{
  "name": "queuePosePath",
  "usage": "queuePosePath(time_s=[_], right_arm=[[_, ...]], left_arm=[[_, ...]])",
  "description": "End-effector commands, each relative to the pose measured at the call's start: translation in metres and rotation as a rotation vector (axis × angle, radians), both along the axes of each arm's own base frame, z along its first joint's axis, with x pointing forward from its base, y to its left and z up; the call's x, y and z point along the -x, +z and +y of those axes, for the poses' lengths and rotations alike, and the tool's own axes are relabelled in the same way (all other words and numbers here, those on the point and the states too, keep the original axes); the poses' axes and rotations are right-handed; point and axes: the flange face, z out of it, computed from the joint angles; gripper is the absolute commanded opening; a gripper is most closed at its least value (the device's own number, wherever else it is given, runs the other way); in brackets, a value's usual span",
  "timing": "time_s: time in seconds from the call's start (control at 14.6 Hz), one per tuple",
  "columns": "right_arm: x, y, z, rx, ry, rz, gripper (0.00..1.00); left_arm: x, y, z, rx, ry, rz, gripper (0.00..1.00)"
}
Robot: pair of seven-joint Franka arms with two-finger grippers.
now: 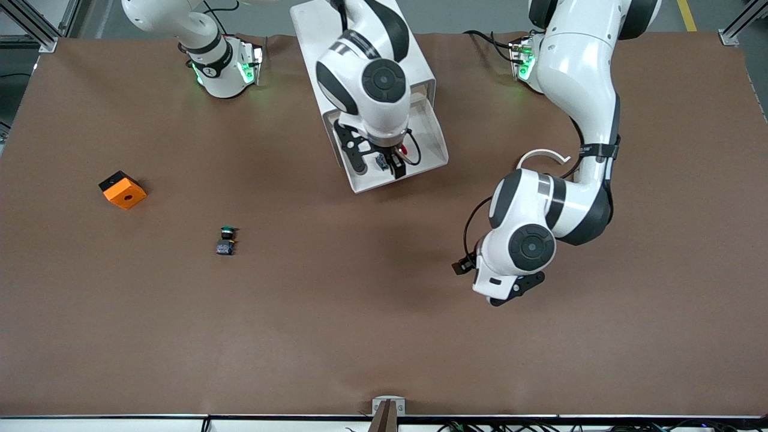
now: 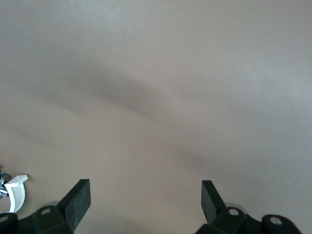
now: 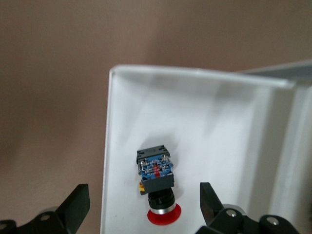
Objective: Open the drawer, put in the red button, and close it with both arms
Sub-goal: 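Withdraw the right gripper from the drawer while the left gripper moves to the drawer front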
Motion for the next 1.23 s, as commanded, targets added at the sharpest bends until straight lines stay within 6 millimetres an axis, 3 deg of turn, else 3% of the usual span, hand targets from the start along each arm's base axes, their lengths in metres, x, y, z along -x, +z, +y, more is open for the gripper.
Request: queuePosePath(time_s=[0.0, 0.14, 0.27, 0.41, 0.55, 0.75, 0.89, 1.03, 1.16], right_arm=[[-0.03, 0.064, -0.063, -0.045, 0.106, 0.037, 1.0], [-0.049, 0.098, -0.12, -0.083, 0.289, 0.062, 1.0], [-0.068, 0.114, -0.176, -0.109, 0.443, 0.088, 1.0], [-0.085, 0.128, -0.241, -0.159, 0.574, 0.092, 1.0], [-0.085, 0.129, -0.297, -0.161, 0.718, 0.085, 1.0], [-0.065, 0.136, -0.353, -0.106, 0.866, 0.024, 1.0], [-0.059, 0.15, -0.38, -0.11, 0.911, -0.007, 1.0], [-0.06, 0.159, -0.417, -0.12, 0.94, -0.025, 1.0], [-0.059, 0.166, -0.435, -0.125, 0.957, -0.037, 1.0]], left_arm=[[0.016, 0.01, -0.03, -0.002, -0.071, -0.045, 1.0], [0.035, 0.006, -0.053, 0.011, -0.109, -0.025, 1.0], [0.06, -0.003, -0.083, 0.009, -0.159, -0.003, 1.0], [0.077, -0.006, -0.099, 0.007, -0.187, 0.011, 1.0], [0.1, -0.003, -0.116, 0.033, -0.219, 0.041, 1.0], [0.138, -0.005, -0.13, 0.06, -0.262, 0.087, 1.0], [0.169, -0.01, -0.143, 0.086, -0.295, 0.097, 1.0], [0.185, -0.021, -0.147, 0.096, -0.308, 0.096, 1.0], [0.195, -0.024, -0.153, 0.104, -0.318, 0.098, 1.0]])
